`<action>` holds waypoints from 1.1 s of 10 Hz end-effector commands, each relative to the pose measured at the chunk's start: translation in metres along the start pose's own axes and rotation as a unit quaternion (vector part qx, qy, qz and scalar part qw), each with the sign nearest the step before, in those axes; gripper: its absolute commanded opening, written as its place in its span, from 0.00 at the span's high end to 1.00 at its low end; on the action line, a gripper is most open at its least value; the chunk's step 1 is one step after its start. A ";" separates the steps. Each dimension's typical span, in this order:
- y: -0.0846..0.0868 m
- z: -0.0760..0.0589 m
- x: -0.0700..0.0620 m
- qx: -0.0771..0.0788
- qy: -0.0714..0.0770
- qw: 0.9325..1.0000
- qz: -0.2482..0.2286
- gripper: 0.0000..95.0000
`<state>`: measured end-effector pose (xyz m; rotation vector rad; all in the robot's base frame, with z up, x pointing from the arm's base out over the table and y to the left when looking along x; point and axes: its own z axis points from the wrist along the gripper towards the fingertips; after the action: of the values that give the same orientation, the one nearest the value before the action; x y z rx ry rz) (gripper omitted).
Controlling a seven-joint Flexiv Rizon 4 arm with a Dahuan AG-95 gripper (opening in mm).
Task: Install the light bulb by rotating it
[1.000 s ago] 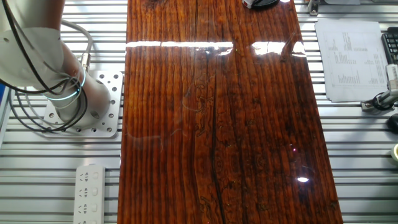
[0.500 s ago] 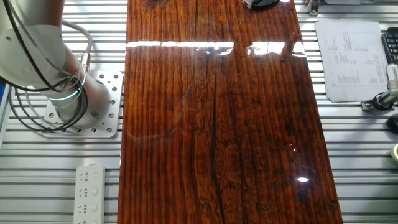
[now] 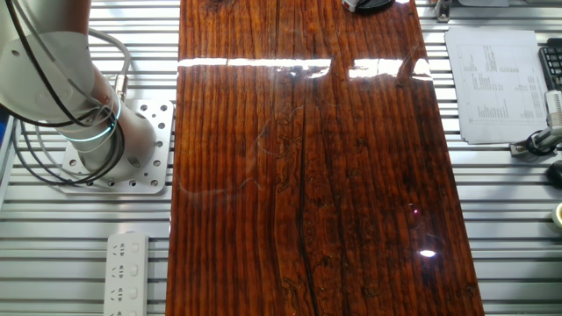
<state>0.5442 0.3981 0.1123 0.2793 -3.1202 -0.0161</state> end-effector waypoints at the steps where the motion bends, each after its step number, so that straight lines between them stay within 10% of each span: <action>1: -0.001 0.000 0.001 -0.001 0.000 1.000 0.026 0.80; 11: -0.001 0.000 0.001 -0.002 -0.002 0.992 0.126 0.80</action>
<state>0.5437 0.3972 0.1121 -0.1066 -3.1331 -0.0199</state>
